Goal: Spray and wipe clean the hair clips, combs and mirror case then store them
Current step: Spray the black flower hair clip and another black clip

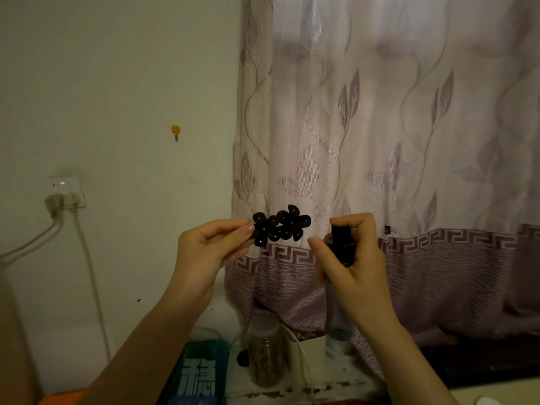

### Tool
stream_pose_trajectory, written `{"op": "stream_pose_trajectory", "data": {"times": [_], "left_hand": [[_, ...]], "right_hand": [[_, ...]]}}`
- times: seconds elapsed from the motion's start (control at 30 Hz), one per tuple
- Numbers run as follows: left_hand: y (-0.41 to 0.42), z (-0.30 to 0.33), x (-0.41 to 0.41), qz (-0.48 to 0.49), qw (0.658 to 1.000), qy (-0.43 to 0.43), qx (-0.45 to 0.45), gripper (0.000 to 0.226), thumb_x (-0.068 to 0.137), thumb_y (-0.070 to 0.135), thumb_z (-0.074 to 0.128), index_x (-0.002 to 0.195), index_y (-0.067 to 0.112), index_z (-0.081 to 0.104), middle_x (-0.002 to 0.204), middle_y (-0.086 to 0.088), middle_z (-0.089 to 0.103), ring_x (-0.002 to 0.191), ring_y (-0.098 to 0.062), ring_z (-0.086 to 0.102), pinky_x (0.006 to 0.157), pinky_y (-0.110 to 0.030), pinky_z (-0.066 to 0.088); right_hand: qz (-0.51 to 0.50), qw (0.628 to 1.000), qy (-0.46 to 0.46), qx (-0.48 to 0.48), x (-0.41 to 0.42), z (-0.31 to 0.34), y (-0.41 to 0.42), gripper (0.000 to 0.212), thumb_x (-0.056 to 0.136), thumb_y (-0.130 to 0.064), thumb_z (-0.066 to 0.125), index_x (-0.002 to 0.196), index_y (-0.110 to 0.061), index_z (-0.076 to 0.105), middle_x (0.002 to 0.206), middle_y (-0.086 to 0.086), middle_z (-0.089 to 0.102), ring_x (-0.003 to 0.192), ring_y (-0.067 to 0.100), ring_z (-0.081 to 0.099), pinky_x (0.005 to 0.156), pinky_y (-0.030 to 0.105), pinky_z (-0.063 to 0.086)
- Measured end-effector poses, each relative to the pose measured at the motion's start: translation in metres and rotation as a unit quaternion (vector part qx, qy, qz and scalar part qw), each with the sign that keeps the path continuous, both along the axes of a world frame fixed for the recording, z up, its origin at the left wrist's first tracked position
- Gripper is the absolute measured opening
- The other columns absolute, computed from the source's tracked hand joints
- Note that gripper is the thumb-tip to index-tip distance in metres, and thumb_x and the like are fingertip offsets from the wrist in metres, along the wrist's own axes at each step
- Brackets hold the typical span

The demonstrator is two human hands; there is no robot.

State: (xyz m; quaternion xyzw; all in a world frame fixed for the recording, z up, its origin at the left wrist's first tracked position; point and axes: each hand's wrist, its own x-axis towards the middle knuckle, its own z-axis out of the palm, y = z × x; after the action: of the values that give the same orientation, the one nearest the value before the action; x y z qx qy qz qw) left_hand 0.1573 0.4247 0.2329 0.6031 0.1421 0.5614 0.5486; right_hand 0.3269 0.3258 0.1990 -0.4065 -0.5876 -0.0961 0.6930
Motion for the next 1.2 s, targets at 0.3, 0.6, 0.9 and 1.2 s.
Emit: {"op": "stream_pose_trajectory", "data": {"times": [0.3,0.6,0.9,1.2], "left_hand": [[0.0,0.001,-0.002,0.01,1.0,-0.002,0.001,0.016,0.061,0.018,0.073,0.077,0.018,0.077,0.083,-0.006,0.076,0.076,-0.014,0.073,0.063,-0.017,0.055],[0.001,0.001,0.0,0.012,1.0,-0.008,0.0,0.017,0.061,0.018,0.073,0.077,0.018,0.077,0.083,-0.007,0.076,0.077,-0.015,0.073,0.063,-0.018,0.055],[-0.003,-0.001,0.01,0.008,1.0,-0.004,0.003,0.018,0.061,0.018,0.074,0.078,0.017,0.077,0.084,-0.008,0.076,0.078,-0.016,0.073,0.065,-0.019,0.056],[-0.003,-0.002,0.008,0.01,1.0,-0.005,-0.003,0.025,0.061,0.017,0.073,0.085,0.01,0.074,0.084,-0.009,0.075,0.078,-0.017,0.073,0.067,-0.02,0.057]], "right_hand": [[-0.066,0.998,-0.013,0.015,0.0,0.011,-0.003,0.025,0.088,-0.035,0.064,0.088,-0.041,0.04,0.071,0.002,0.056,0.048,0.019,0.057,0.048,0.044,0.047],[-0.006,1.0,0.02,-0.013,0.004,0.008,-0.002,0.022,0.084,-0.036,0.062,0.093,-0.032,0.042,0.071,0.001,0.059,0.047,0.017,0.058,0.048,0.044,0.05],[0.038,0.997,-0.06,0.001,-0.017,0.01,0.001,0.025,0.088,-0.033,0.066,0.094,-0.036,0.043,0.07,-0.019,0.06,0.057,0.004,0.059,0.053,0.015,0.044],[0.02,0.999,-0.039,-0.013,-0.017,0.006,0.003,0.021,0.087,-0.032,0.062,0.088,-0.034,0.042,0.064,-0.002,0.057,0.051,0.016,0.055,0.049,0.042,0.046]]}}
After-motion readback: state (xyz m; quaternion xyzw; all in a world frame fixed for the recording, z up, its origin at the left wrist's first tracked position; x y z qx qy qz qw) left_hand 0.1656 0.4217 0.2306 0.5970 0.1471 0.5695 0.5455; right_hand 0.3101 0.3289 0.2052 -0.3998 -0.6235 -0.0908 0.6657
